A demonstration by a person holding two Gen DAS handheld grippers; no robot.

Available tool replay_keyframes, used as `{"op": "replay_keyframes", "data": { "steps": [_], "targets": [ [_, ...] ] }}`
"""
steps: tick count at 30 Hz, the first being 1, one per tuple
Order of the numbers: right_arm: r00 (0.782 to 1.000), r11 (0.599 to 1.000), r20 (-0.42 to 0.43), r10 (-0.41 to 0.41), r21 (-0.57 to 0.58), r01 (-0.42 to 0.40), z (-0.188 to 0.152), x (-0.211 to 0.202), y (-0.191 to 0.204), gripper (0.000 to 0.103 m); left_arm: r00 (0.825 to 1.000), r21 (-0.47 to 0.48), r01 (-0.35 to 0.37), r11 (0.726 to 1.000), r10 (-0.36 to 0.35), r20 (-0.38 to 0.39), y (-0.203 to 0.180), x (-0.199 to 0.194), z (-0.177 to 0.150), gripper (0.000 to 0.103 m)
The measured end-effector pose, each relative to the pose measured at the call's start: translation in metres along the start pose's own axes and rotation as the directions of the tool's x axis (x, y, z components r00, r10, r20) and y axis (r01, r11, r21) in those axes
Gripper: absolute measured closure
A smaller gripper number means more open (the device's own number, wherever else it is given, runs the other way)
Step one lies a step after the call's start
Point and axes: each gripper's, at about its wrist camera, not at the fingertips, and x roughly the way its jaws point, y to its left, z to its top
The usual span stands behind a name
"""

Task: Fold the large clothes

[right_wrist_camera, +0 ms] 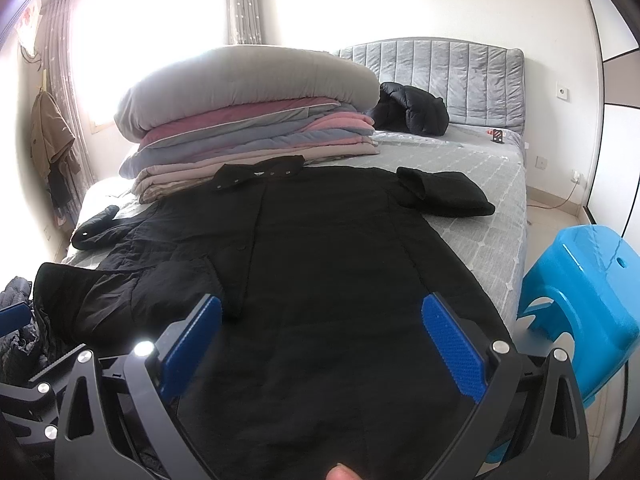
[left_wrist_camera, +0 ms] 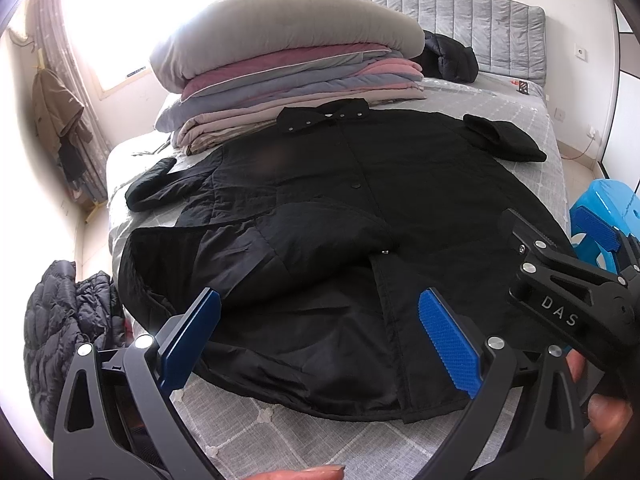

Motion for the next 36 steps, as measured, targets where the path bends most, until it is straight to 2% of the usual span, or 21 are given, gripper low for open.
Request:
{"op": "replay_keyframes", "data": {
  "steps": [8,17,20,23,25,26,29,32,34,36],
  "targets": [
    [1.000,1.000,0.009,0.001,0.002,-0.001,-0.001,-0.003,-0.001,0.005,1.000,-0.029,0.009,1.000,-0.009,0.021,0.005,0.000,0.000,0.007],
    [1.000,1.000,0.018,0.000,-0.005,0.001,0.000,-0.003,0.000,0.005,1.000,-0.077,0.021,0.997,-0.022,-0.007,0.014,0.009,-0.003,0.007],
    [0.999,1.000,0.042,0.000,-0.003,0.000,0.000,-0.007,-0.001,0.005,0.999,-0.108,-0.006,0.994,0.002,-0.039,0.017,0.016,-0.007,0.007],
    [0.996,1.000,0.088,0.012,0.007,-0.013,0.002,-0.014,-0.005,0.005,1.000,-0.110,-0.002,0.994,0.000,-0.022,0.015,0.018,-0.012,0.007],
    [0.990,0.999,0.136,0.027,0.015,-0.029,0.002,-0.019,-0.005,0.005,1.000,-0.123,0.024,0.992,-0.022,0.015,0.015,0.014,-0.015,0.007],
    [0.985,0.999,0.164,0.042,0.021,-0.047,0.002,-0.022,-0.005,0.006,0.998,-0.128,0.039,0.991,-0.031,0.060,0.016,0.010,-0.016,0.007],
    [0.956,0.992,0.281,0.090,0.055,-0.109,0.000,-0.031,-0.007,0.005,0.979,-0.137,0.108,0.985,-0.081,0.189,0.017,0.000,-0.020,0.007],
    [0.925,0.987,0.367,0.097,0.086,-0.137,-0.004,-0.039,-0.009,0.005,0.970,-0.158,0.061,0.986,-0.021,0.242,0.017,0.003,-0.025,0.007],
    [0.908,0.982,0.405,0.104,0.102,-0.158,-0.007,-0.043,-0.009,0.005,0.955,-0.188,0.019,0.982,0.038,0.296,0.018,0.007,-0.034,0.007],
    [0.900,0.983,0.421,0.110,0.086,-0.160,-0.013,-0.044,-0.003,0.005,0.935,-0.212,-0.005,0.977,0.080,0.346,0.019,0.012,-0.045,0.007]
  ]
}}
